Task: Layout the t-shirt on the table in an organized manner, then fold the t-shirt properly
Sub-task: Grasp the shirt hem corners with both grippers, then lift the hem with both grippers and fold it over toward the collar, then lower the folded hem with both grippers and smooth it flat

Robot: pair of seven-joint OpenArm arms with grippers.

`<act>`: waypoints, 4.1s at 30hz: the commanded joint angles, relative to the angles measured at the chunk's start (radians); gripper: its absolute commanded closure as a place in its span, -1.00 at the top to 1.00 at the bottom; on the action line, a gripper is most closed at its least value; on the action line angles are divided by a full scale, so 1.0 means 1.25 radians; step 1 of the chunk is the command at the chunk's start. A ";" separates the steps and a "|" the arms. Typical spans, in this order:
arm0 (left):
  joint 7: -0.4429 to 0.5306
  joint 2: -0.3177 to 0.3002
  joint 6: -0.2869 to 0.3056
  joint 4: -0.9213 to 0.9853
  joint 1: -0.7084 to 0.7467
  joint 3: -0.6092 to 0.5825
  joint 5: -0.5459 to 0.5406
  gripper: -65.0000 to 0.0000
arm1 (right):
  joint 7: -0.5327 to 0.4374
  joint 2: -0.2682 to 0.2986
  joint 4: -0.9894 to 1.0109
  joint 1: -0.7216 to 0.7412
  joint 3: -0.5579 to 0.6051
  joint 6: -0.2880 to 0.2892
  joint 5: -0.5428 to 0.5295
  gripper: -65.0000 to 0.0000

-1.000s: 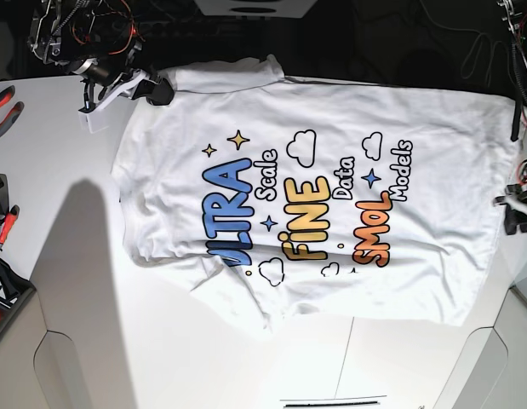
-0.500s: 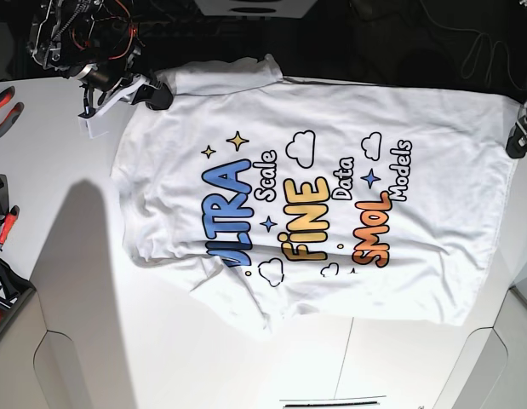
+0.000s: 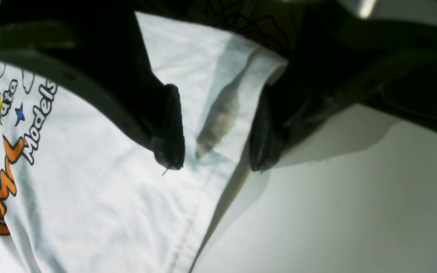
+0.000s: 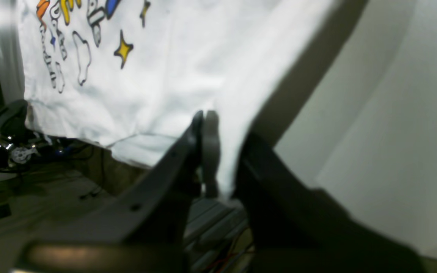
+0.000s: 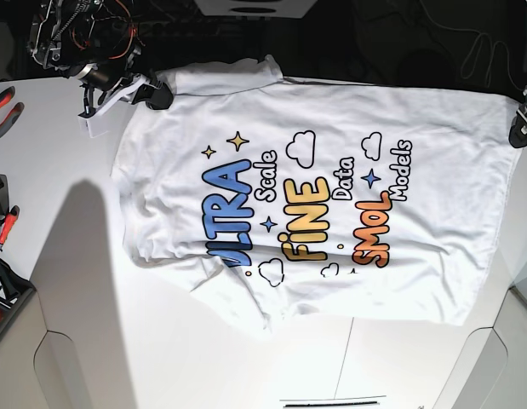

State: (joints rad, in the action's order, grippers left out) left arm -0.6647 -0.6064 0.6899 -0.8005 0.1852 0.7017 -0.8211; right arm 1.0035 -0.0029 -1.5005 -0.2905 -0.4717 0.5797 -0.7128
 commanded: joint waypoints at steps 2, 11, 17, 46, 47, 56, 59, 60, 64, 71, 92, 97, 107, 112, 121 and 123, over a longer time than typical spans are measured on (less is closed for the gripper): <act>-0.040 -0.016 0.007 -0.008 0.001 0.003 -0.011 -0.01 | -0.004 0.004 -0.010 0.001 -0.001 0.000 0.002 -1.00; -0.112 -0.034 0.007 -0.008 0.001 0.003 -0.097 -0.61 | -0.003 0.004 -0.010 0.001 -0.001 0.000 -0.003 -1.00; -0.113 -0.034 0.007 -0.015 0.000 0.003 -0.149 -1.00 | 0.013 0.004 -0.018 0.001 -0.001 -0.001 -0.029 -1.00; -0.043 -0.036 0.007 -0.057 -0.227 -0.006 -0.126 -1.00 | -0.034 0.005 -0.174 0.172 0.014 0.000 0.066 -1.00; -0.033 -0.036 0.007 -0.057 -0.239 -0.017 -0.112 -1.00 | -0.034 0.005 -0.161 0.193 0.016 0.000 0.068 -1.00; 0.120 -0.024 -0.057 -0.056 -0.295 -0.247 0.063 -1.00 | -0.090 0.020 0.015 0.343 0.041 -0.006 0.165 -1.00; 0.158 -0.001 -0.119 -0.056 -0.308 -0.286 0.158 -1.00 | -0.115 0.033 0.093 0.380 0.046 -0.006 0.196 -1.00; 0.168 0.007 -0.132 -0.056 -0.309 -0.290 0.175 -1.00 | -0.115 0.034 0.114 0.389 0.046 -0.006 0.203 -1.00; 0.185 0.029 -0.137 -0.056 -0.308 -0.290 0.203 -1.00 | -0.110 0.033 0.145 0.398 0.046 -0.006 0.198 -1.00; 0.172 0.001 -0.112 -0.057 -0.315 -0.288 0.196 -0.15 | -0.062 0.034 0.086 0.398 0.040 -0.005 0.130 -0.20; -0.145 -0.074 0.007 -0.058 -0.237 -0.070 -0.184 -0.15 | -0.114 0.031 -0.175 0.057 -0.051 -0.008 0.115 -0.23; -0.149 -0.074 0.007 -0.058 -0.237 -0.070 -0.184 -0.15 | -0.128 0.031 -0.048 0.115 -0.051 -0.022 0.124 0.01; -0.148 -0.074 0.007 -0.058 -0.237 -0.070 -0.184 -0.15 | -0.070 0.026 0.132 0.196 -0.026 -0.021 0.091 0.01; -0.136 -0.074 0.007 -0.058 -0.237 -0.070 -0.184 -0.15 | -0.066 0.012 0.135 0.195 -0.005 -0.021 0.082 0.00; -0.137 -0.074 0.007 -0.058 -0.237 -0.070 -0.183 -0.15 | -0.063 -0.007 0.134 0.197 0.055 -0.021 0.081 -1.00; -0.137 -0.074 0.007 -0.058 -0.237 -0.070 -0.183 -0.15 | -0.051 -0.009 0.128 0.197 0.055 -0.021 0.068 -1.00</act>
State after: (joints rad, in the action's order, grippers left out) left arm -0.8528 -0.6678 0.6857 -0.8570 -0.0975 0.6083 -1.0264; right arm 0.9382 -0.0193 -1.3251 -0.0525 -0.4034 0.5533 -0.6231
